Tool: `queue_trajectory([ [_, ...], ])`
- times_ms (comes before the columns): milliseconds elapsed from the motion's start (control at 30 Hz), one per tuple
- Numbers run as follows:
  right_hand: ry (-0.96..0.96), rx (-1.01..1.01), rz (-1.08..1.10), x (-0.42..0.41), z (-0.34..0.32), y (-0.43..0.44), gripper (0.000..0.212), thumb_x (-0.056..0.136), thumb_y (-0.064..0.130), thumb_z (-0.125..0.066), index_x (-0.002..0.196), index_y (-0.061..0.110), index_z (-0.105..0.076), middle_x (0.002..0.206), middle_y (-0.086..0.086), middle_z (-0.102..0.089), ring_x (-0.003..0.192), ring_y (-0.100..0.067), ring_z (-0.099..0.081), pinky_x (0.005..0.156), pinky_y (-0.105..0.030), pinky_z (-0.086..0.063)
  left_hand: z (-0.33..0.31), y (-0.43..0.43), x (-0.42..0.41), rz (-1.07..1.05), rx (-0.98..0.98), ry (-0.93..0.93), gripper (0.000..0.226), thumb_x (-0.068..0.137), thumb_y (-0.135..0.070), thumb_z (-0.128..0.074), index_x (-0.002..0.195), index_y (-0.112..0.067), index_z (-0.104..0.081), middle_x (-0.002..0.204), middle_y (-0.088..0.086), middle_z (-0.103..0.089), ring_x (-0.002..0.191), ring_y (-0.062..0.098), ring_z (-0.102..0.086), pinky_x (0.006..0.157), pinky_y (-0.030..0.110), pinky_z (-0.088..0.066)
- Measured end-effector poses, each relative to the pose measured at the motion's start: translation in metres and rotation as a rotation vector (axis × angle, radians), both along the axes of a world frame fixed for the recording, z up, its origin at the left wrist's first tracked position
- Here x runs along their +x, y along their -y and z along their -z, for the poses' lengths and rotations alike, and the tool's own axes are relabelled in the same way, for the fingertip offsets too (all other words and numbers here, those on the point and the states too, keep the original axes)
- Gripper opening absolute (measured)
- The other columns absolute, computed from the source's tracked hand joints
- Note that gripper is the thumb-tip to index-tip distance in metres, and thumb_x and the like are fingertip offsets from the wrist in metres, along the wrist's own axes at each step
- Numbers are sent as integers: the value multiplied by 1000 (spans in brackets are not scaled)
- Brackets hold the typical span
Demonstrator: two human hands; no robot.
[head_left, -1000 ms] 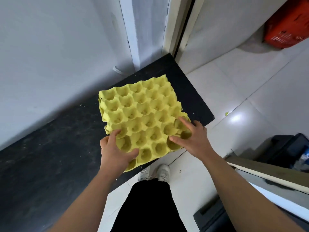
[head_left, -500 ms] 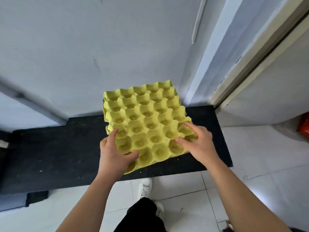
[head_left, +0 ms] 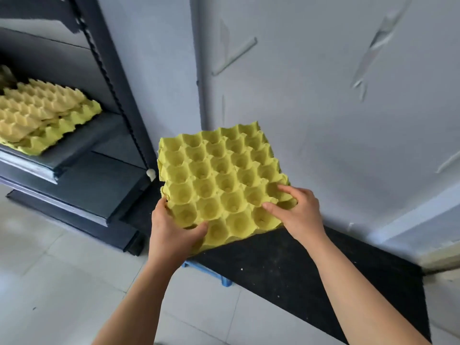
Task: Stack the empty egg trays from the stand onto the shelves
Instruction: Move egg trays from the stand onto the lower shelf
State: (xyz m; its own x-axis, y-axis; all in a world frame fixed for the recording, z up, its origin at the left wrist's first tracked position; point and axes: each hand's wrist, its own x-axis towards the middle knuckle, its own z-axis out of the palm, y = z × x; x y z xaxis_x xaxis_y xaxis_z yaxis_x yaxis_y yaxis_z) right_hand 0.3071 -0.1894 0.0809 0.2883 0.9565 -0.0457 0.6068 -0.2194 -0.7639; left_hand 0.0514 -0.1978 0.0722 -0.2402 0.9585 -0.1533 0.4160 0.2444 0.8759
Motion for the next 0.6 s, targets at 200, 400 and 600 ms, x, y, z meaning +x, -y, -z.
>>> queue_trajectory([
  [200, -33, 60, -114, -153, -19, -56, 53, 68, 51, -77, 115, 33, -61, 118, 5, -43, 120, -16, -40, 96, -27, -33, -25, -24, -152, -131, 27, -46, 97, 53, -46, -83, 136, -21, -40, 126, -4, -49, 113, 14, -51, 98, 39, -48],
  [400, -89, 99, -179, -289, -25, -95, 47, 67, 50, -78, 108, 33, -62, 117, 6, -43, 118, -15, -43, 94, -27, -35, -53, -42, -284, -171, 28, -148, 103, 58, -38, -87, 144, -16, -34, 138, -1, -33, 116, 8, -37, 101, 26, -38],
  [600, -106, 79, -221, -379, -21, -143, 58, 65, 58, -76, 113, 29, -63, 123, 3, -57, 124, -18, -44, 99, -35, -41, -52, -78, -374, -255, 38, -173, 96, 55, -44, -88, 139, -26, -43, 113, -10, -56, 104, 14, -55, 86, 29, -47],
])
